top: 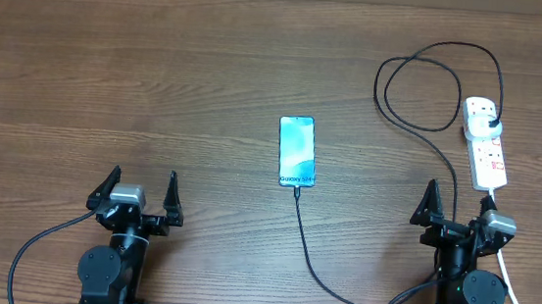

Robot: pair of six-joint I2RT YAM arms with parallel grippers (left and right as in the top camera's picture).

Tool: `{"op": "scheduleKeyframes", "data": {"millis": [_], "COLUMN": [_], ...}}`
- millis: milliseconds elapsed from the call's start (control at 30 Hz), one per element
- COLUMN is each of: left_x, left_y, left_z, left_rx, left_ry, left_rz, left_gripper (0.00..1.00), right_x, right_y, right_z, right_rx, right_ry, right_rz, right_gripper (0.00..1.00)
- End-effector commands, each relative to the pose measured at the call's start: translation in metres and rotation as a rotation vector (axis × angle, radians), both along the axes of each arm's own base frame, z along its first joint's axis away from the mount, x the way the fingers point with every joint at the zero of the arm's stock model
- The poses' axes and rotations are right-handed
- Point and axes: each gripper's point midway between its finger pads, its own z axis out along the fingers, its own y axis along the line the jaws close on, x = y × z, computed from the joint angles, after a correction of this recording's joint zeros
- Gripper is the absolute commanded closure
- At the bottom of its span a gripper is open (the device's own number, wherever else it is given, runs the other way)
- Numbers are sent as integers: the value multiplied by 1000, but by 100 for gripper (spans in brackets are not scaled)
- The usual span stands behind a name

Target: Plug charger to phone and switch on socket

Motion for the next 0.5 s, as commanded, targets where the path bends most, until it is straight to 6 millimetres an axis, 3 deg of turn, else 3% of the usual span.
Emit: {"op": "scheduleKeyframes", "data": {"millis": [0,467], "left_x": [0,0], "left_y": [4,4], "left_z": [-1,-1], "left_rx": [-5,-5], "left_ry": [-2,-2], "left_rz": [17,17], "left_gripper": [0,0], "right_x": [0,0], "right_y": [2,2], "right_z": [1,1], "right_rx": [-8,-8], "right_ry": [-10,-10], "right_rz": [9,9], "right_gripper": [0,0]}}
